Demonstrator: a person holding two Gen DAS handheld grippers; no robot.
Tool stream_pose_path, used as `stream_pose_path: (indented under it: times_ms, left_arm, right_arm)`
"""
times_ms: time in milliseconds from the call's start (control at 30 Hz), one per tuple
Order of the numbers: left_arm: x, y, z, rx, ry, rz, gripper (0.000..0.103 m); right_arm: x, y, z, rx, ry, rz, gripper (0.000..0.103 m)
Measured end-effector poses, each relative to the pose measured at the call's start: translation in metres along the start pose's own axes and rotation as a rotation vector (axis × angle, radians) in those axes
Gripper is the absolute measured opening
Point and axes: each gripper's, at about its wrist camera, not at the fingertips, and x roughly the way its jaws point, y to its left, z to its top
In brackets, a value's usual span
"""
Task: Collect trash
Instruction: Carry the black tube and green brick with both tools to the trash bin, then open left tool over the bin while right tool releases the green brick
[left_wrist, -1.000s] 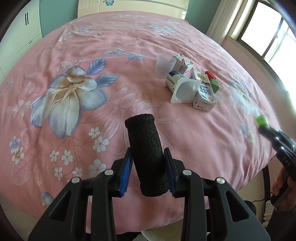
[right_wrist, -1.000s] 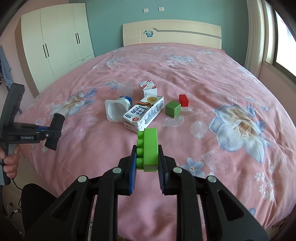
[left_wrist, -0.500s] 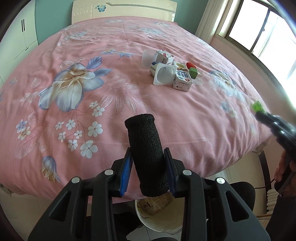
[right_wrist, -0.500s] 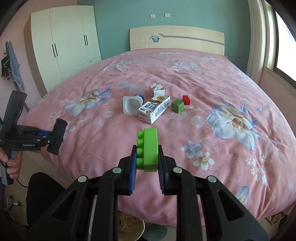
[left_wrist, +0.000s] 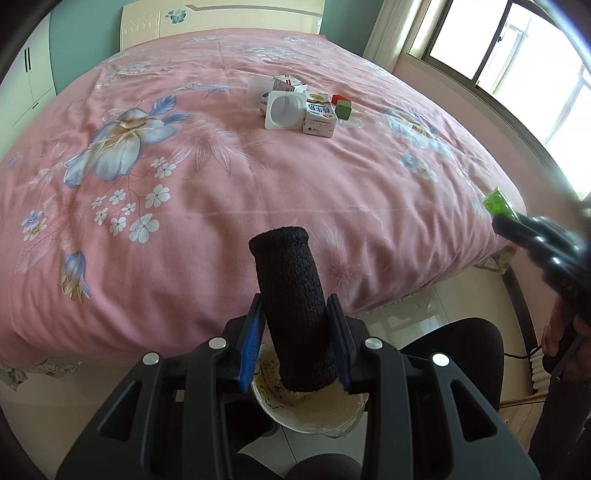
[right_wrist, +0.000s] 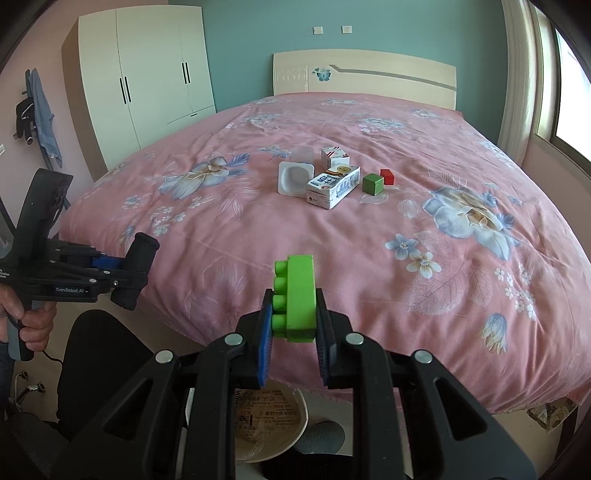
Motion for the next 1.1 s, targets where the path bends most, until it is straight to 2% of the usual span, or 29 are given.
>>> stream_pose_path:
  times_ms: [433,767,1100]
  left_arm:
    - [0.021,-0.020,-0.056,0.036,0.084,-0.046,0.037]
    - [0.066,-0.021,-0.100,-0.005,0.204,-0.074,0.037]
    - [0.127,-0.010,-0.138,-0.052,0.356,-0.081,0.037]
  right_arm:
    - [0.006,0.040,-0.051,-0.027,0.070,0.058,0.021]
    - [0.047,0.066,-0.091,-0.059,0.183,0.084,0.021]
    - [0.104,0.091,-0.128,-0.089,0.327,0.155,0.021]
